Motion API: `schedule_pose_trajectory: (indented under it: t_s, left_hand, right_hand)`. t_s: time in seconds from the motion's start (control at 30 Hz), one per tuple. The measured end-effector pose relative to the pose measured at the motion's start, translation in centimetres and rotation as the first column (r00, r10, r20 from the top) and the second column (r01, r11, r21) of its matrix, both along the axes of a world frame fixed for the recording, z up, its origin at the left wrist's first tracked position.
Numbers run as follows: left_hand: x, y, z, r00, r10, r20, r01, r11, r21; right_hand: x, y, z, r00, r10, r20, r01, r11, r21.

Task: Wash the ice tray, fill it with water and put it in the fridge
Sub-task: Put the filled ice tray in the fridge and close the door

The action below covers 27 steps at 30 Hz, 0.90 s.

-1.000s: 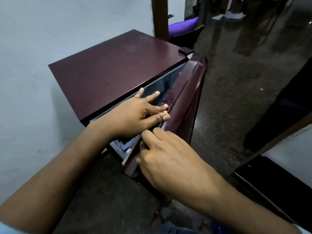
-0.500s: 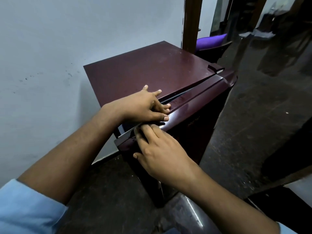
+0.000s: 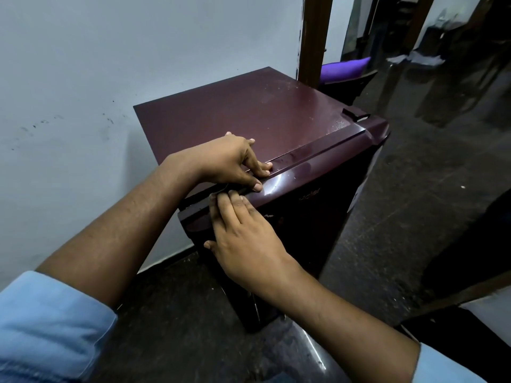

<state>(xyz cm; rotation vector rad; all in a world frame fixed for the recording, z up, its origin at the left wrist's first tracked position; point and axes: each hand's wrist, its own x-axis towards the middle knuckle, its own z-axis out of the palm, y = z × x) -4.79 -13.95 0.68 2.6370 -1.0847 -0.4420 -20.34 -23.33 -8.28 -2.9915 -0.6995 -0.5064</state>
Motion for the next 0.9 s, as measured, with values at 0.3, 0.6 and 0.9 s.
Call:
schedule_pose_trajectory:
  t_s: [0.3, 0.6, 0.9]
  left_hand:
    - [-2.0, 0.8, -0.2, 0.999, 0.008, 0.038, -0.005, 0.996, -0.085]
    - [-12.9, 2.7, -6.7, 0.834, 0.447, 0.325, -0.470, 0.882, -0.006]
    - [-13.3, 4.7, -8.5, 0.732, 0.405, 0.547, -0.533, 0.841, 0.091]
  right_hand:
    - [-0.5, -1.7, -1.6, 0.996, 0.082, 0.024, -0.085, 0.979, 0.186]
    - [0.8, -6.3, -2.2, 0.999, -0.018, -0.033, 0.026, 0.964, 0.263]
    - [2.0, -5.3, -2.8, 0.998, -0.048, -0.044, 0.052, 0.995, 0.087]
